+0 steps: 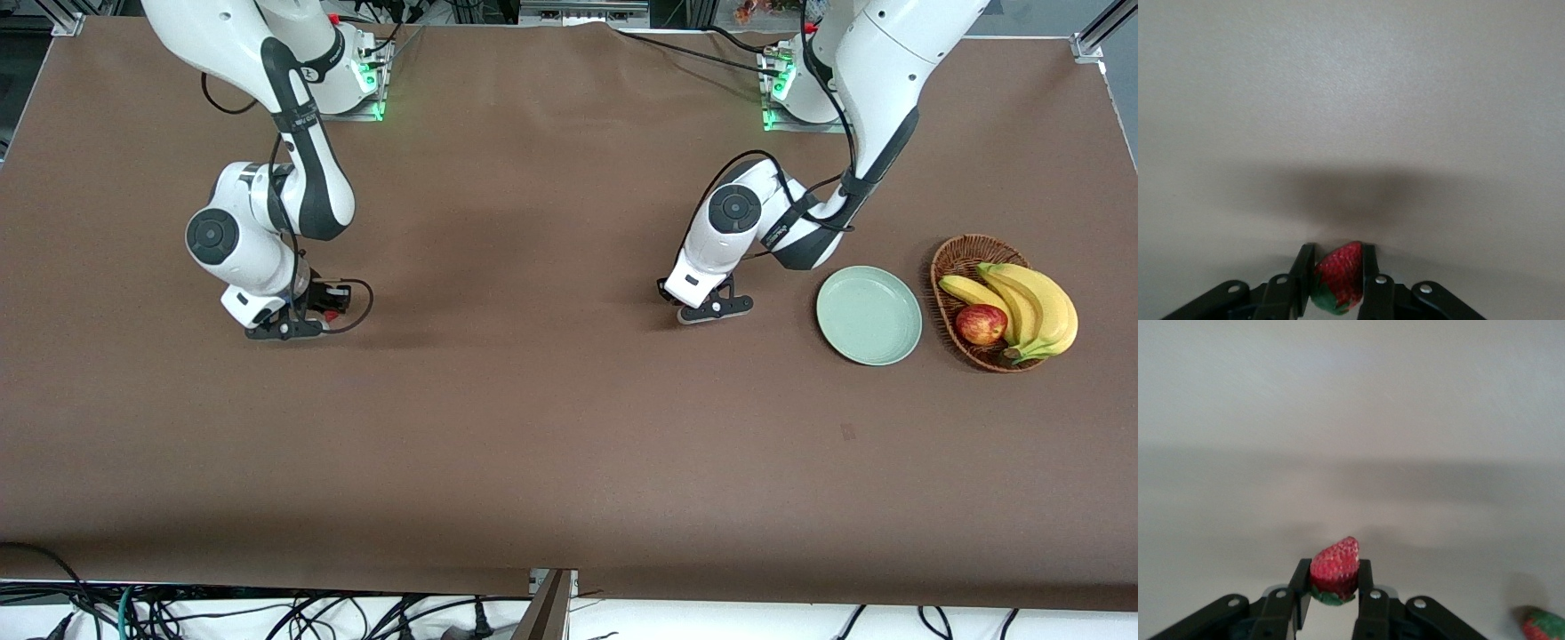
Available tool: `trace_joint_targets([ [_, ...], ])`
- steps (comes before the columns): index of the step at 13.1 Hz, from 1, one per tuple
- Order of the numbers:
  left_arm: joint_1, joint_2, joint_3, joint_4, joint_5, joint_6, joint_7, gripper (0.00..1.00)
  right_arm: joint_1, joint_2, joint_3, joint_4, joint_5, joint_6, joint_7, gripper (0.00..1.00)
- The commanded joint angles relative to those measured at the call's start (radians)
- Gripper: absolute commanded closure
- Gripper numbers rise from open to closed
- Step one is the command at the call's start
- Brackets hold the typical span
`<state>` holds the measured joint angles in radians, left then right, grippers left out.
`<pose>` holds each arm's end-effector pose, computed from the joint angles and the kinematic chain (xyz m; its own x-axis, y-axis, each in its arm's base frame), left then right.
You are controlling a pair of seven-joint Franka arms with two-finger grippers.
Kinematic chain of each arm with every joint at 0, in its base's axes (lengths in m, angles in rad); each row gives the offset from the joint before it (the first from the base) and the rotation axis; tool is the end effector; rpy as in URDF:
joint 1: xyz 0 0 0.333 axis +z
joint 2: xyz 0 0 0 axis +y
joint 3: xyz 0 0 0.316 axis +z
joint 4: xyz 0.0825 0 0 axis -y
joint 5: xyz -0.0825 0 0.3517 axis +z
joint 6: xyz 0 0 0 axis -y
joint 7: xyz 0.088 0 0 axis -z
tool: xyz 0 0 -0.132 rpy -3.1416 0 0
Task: Collect all strawberries into plate
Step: 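Grasp a strawberry with each gripper, left mid-table, right at the pile, then carry the strawberry to the plate while the right gripper carries another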
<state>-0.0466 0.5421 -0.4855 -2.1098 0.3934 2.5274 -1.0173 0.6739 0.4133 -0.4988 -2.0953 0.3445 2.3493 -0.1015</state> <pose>0.4756 -0.2828 0.1809 0.9770 0.2095 -0.0392 0.2094 -0.9778 -0.0058 0.5390 0.1074 0.2360 0.9949 0.0492 -0.0879 0.0461 -0.9983 -0.0363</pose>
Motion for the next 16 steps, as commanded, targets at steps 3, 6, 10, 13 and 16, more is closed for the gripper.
trace_joint_targets([
  [3,0.025,-0.048,0.007,0.172,-0.13,-0.27,0.159,0.78,-0.004,0.087,0.104,0.227,0.022,-0.116,0.172,0.86],
  [6,0.045,-0.163,0.132,0.195,-0.31,-0.409,0.461,0.78,0.003,0.114,0.204,0.317,0.024,-0.116,0.351,0.85],
  [10,0.047,-0.24,0.376,0.188,-0.384,-0.509,0.889,0.78,0.067,0.228,0.278,0.463,0.024,-0.067,0.619,0.83],
  [13,0.065,-0.225,0.525,0.168,-0.387,-0.492,1.17,0.77,0.194,0.359,0.279,0.604,0.022,0.025,0.871,0.83],
  [16,0.086,-0.209,0.565,0.055,-0.401,-0.319,1.264,0.76,0.295,0.481,0.289,0.69,0.022,0.21,1.08,0.82],
])
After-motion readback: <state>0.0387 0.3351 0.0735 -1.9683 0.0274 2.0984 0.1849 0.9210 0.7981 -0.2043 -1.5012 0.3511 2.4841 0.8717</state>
